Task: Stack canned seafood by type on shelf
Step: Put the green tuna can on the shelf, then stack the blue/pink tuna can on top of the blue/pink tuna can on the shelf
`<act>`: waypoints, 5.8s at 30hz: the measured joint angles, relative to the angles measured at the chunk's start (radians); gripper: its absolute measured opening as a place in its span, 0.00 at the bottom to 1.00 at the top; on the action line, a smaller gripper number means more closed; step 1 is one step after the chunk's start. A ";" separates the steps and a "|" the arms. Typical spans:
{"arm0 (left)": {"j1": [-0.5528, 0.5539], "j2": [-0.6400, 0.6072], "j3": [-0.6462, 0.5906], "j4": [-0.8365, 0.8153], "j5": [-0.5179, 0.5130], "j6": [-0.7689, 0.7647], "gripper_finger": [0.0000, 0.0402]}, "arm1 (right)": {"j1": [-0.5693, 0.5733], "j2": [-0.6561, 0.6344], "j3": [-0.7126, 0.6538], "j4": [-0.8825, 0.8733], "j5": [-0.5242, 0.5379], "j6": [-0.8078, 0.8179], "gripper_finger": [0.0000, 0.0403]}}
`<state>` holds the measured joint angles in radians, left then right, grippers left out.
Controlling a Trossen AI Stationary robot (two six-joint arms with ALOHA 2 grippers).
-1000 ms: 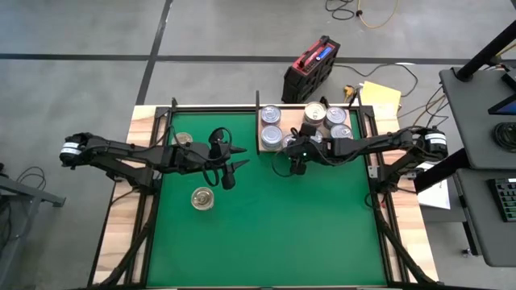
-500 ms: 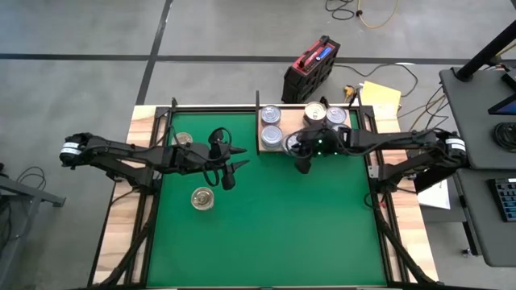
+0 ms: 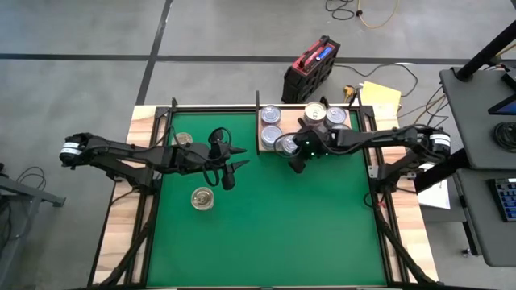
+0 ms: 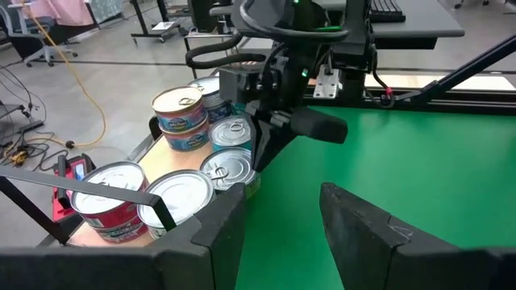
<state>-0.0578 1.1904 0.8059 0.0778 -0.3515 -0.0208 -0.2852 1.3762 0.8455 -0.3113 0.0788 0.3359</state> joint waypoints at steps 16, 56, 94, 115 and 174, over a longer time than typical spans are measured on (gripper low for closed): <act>0.000 0.000 -0.008 -0.001 0.000 -0.007 0.36 | -0.027 0.019 0.000 0.027 0.108 -0.007 0.02; -0.154 0.000 -0.031 -0.035 -0.003 -0.236 0.36 | 0.386 -0.245 -0.197 0.479 0.181 -0.067 0.02; -0.308 0.273 0.020 -0.977 0.110 -1.172 0.02 | 0.491 -0.211 -0.234 0.512 0.211 -0.042 0.02; -0.307 0.597 0.407 -0.839 0.051 -0.773 0.00 | 0.491 -0.211 -0.255 0.480 0.194 0.111 0.02; -0.466 0.469 0.194 -0.760 0.000 -0.621 0.00 | 0.503 0.561 0.308 0.529 0.088 0.458 0.64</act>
<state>-0.5233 1.6589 1.0002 -0.6819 -0.3517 -0.6420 0.2176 1.9372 1.1533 0.2173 0.1669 0.7939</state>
